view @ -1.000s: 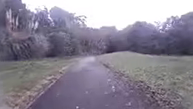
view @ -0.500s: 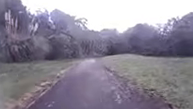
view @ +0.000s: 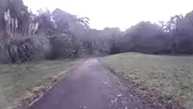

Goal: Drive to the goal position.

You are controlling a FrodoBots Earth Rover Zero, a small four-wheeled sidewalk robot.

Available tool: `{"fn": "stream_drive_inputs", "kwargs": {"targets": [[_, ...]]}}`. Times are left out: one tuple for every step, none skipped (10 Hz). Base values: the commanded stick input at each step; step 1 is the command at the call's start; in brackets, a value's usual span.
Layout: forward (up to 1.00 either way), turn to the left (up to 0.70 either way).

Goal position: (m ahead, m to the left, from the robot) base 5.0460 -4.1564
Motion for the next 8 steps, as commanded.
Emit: {"fn": "stream_drive_inputs", "kwargs": {"targets": [[0.7, 0.0], [0.7, 0.0], [0.7, 0.0], [0.7, 0.0], [0.7, 0.0], [0.7, 0.0], [0.7, 0.0], [0.7, 0.0]]}}
